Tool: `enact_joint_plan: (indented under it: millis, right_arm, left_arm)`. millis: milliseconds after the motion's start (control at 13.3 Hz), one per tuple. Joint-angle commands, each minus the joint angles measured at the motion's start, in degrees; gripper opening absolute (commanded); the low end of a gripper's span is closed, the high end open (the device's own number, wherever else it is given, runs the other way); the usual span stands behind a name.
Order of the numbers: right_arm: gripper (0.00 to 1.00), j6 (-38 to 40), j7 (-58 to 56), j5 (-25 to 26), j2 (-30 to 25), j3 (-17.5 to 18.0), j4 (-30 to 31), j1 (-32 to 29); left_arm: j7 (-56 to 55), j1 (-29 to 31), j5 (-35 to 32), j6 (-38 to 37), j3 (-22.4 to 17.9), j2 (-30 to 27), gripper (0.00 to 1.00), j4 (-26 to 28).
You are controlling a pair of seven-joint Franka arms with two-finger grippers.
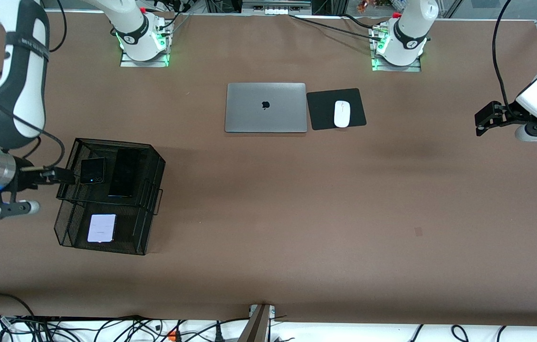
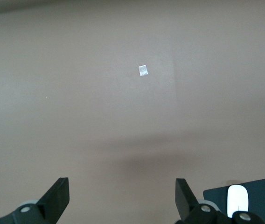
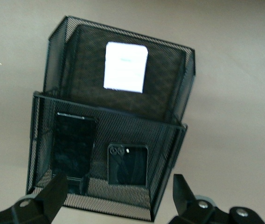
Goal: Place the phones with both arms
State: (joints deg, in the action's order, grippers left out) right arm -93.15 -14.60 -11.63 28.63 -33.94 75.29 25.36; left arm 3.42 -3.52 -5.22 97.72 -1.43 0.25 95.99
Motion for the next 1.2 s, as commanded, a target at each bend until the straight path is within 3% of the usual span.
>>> enact_joint_plan:
  millis: [0, 225, 451, 1127]
  right_arm:
    - [1.00, -4.05, 7.54, 8.17, -12.78, 8.25, 12.75, -1.70]
    - [1.00, -3.36, 10.90, 11.97, -19.99, 22.56, 16.81, -14.24]
    - [1.00, 1.11, 10.91, 12.41, -23.00, 29.62, 16.30, -22.97]
    - [1.00, 5.78, 11.17, 12.68, -23.36, 29.90, 13.39, -23.69]
  left_arm:
    - [0.71, -0.08, 1.44, -1.39, -0.24, 0.72, 1.00, -1.77]
    - [0.97, 0.01, 1.44, -1.39, -0.24, 0.72, 1.00, -1.77]
    - [1.15, 0.18, 1.44, -1.92, -0.24, 0.72, 1.00, -1.77]
    - [1.15, 0.36, 2.84, -2.53, -0.33, 0.72, 1.00, -1.77]
